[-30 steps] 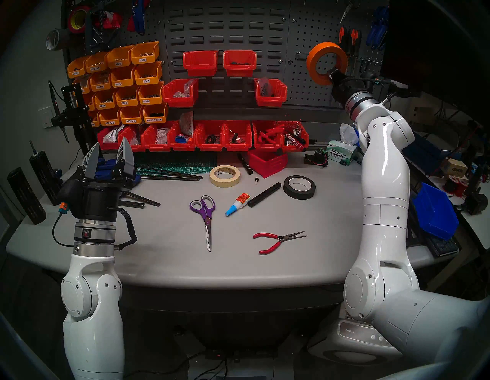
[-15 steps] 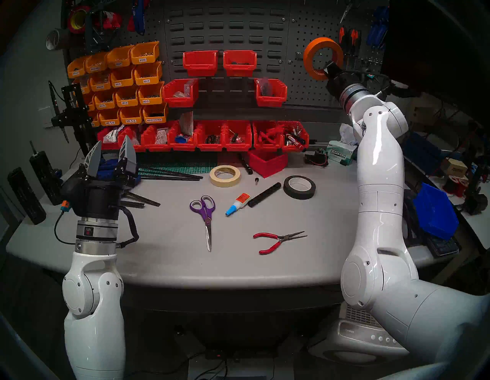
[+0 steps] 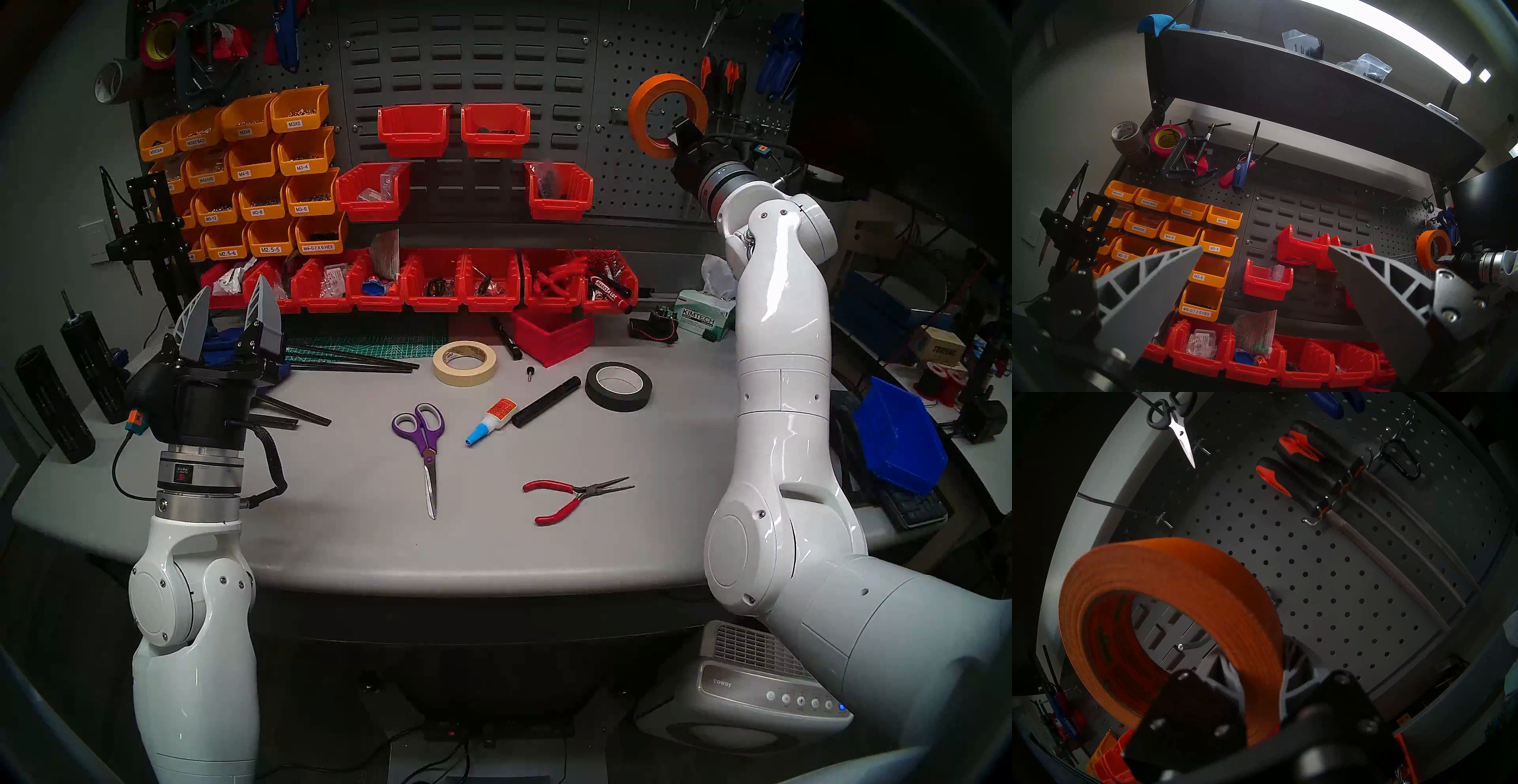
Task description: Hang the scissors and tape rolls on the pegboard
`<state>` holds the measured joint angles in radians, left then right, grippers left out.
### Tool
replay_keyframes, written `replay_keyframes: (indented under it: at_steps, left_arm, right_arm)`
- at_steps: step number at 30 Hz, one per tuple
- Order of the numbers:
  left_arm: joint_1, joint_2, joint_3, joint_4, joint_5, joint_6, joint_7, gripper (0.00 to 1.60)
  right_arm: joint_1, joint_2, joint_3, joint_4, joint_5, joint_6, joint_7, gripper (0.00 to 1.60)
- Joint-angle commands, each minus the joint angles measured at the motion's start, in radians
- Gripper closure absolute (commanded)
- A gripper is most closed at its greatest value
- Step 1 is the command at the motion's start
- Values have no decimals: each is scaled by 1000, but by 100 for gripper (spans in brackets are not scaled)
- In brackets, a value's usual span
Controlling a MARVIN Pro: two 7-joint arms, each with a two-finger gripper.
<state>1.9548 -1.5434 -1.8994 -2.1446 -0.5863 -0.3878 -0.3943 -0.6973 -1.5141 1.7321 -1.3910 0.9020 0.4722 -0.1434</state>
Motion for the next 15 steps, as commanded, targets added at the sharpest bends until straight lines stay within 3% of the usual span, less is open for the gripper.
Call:
replay_keyframes:
  at_steps: [1,15]
  left_arm:
    - [-23,2,-2,-32,2,-10,2,0]
    - [-29,2,-6,-29,4,-11,6,0]
  right_arm:
    - [108,11,-2,24,24,-17,-5,160]
    - [185,9,-17,141,72,-19,-23,160]
